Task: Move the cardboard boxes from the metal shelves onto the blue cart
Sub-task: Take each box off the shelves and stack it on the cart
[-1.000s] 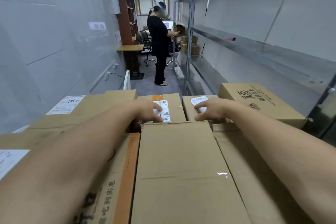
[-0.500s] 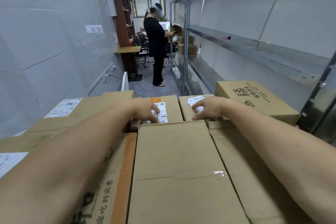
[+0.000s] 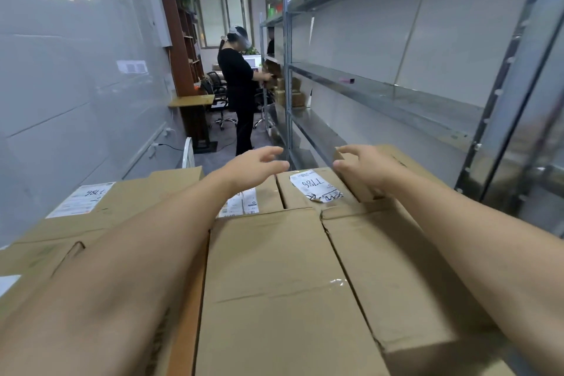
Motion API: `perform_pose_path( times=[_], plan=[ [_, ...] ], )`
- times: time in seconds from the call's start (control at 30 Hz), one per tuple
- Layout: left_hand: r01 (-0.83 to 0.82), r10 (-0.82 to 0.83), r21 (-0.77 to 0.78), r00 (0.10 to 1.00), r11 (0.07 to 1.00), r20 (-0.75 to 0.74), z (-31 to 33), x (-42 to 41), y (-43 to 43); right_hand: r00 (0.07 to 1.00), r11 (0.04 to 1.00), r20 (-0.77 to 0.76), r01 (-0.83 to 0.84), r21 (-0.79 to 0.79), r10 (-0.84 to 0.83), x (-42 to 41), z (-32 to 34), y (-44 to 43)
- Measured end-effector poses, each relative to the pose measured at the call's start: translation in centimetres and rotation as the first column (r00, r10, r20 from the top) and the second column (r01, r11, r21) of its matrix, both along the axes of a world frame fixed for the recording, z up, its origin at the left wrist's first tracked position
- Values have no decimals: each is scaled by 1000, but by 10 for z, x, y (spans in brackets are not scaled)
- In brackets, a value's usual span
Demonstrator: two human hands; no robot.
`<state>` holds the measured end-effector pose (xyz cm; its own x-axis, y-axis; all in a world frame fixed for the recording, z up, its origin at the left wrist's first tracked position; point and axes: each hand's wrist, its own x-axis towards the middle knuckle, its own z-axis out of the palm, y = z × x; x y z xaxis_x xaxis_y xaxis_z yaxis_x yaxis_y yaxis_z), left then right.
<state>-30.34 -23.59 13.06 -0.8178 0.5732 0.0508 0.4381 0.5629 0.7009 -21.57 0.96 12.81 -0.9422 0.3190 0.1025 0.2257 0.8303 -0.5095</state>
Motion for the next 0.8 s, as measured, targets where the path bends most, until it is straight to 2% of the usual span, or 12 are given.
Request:
perform_pose_path(
  times=[0.1, 0.27, 0.37, 0.5, 0.73, 0.8],
  plan=[
    [7, -7, -8, 1000, 1000, 14, -3, 9, 19, 997, 997, -21, 78, 19, -78, 12, -6, 7],
    [13, -13, -193, 1000, 981, 2, -12, 19, 40, 970, 985, 199, 115, 132, -140, 12, -32, 35],
    [0, 5, -285, 1000, 959, 16, -16, 23, 40, 967, 982, 227, 79, 173, -118, 29, -27, 24],
    [-22, 29, -285, 999, 958, 21, -17, 31, 39, 970, 983, 209, 91, 159, -124, 32, -23, 20],
    [-102, 90, -281, 994, 954, -57, -8, 47, 29, 969, 990, 234, 40, 136, -72, 33, -20, 22],
    [-123, 102, -272, 991, 954, -89, -3, 54, 21, 978, 991, 198, 36, 129, -61, 32, -19, 16]
  ],
)
